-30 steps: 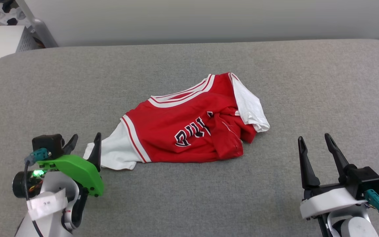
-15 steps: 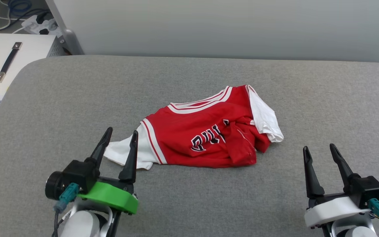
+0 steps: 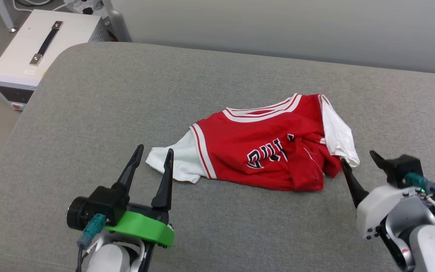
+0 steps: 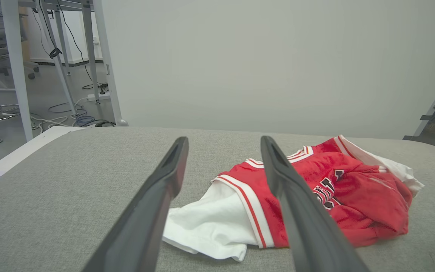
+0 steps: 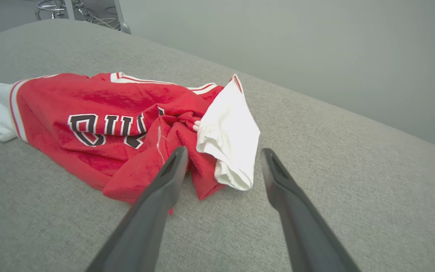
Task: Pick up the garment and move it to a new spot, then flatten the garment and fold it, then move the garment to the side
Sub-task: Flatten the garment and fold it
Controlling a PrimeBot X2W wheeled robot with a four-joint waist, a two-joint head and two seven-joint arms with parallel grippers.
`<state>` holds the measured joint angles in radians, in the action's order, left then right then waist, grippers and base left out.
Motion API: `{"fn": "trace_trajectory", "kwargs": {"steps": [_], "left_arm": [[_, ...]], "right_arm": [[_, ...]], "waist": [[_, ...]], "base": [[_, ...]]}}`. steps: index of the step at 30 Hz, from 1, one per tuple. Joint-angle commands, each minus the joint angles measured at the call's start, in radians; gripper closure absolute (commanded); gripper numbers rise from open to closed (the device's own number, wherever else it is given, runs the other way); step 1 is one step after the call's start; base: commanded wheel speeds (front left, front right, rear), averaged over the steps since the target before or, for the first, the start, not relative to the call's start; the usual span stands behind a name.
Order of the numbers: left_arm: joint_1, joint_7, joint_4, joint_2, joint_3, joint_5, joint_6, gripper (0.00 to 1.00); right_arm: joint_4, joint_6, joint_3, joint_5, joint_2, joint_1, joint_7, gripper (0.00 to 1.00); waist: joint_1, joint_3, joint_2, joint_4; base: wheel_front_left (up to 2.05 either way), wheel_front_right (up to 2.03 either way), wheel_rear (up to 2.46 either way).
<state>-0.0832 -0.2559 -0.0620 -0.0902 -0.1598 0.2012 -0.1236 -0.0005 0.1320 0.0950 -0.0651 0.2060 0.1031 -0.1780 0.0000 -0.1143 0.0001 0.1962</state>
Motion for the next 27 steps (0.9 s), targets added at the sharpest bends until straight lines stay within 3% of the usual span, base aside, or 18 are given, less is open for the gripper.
{"fn": "trace_trajectory", "kwargs": {"steps": [1,4,10,16,21,22,24,25,27], "left_arm": [[-0.001,-0.006,-0.005,0.008,-0.002,-0.011,-0.006,0.0],[-0.012,-0.006,-0.013,0.013,-0.02,-0.008,-0.007,0.0],[-0.026,-0.006,-0.02,0.019,-0.034,0.004,-0.007,0.0],[-0.041,-0.006,-0.019,0.024,-0.039,0.006,-0.007,0.0],[-0.049,-0.006,-0.012,0.027,-0.038,0.007,-0.007,0.0],[-0.05,-0.006,-0.011,0.028,-0.038,0.007,-0.007,0.0],[-0.053,-0.006,-0.01,0.029,-0.037,0.007,-0.007,0.0],[-0.054,-0.006,-0.01,0.029,-0.037,0.007,-0.007,0.0],[-0.054,-0.006,-0.012,0.03,-0.034,0.007,-0.007,0.0]], "right_arm": [[-0.005,-0.001,0.014,-0.04,0.02,0.041,-0.069,0.0],[-0.002,-0.001,0.045,-0.114,0.09,0.113,-0.269,0.0],[0.015,-0.001,0.038,-0.252,0.13,0.223,-0.572,0.0],[0.039,-0.001,0.031,-0.268,0.156,0.286,-0.678,0.0],[0.067,-0.001,0.023,-0.258,0.153,0.301,-0.675,0.0],[0.074,-0.001,0.02,-0.256,0.151,0.303,-0.675,0.15],[0.082,-0.001,0.019,-0.251,0.149,0.306,-0.67,0.8],[0.084,-0.001,0.018,-0.251,0.147,0.307,-0.667,1.0],[0.086,-0.001,0.02,-0.252,0.143,0.306,-0.659,1.0]], "waist": [[0.0,-0.025,-0.0001,0.033],[0.0,-0.04,-0.0001,0.058],[0.0,-0.063,-0.0001,0.098],[0.0,-0.093,-0.0001,0.133],[0.0,-0.111,-0.0001,0.139],[0.0,-0.113,-0.0001,0.14],[0.0,-0.117,-0.0001,0.139],[0.0,-0.117,-0.0001,0.138],[0.0,-0.113,-0.0001,0.133]], "base": [[0.0,0.0,0.0],[0.0,0.0,0.0],[0.0,0.0,0.0],[0.0,0.0,0.0],[0.0,0.0,0.0],[0.0,0.0,0.0],[0.0,0.0,0.0],[0.0,0.0,0.0],[0.0,0.0,0.0]]}}
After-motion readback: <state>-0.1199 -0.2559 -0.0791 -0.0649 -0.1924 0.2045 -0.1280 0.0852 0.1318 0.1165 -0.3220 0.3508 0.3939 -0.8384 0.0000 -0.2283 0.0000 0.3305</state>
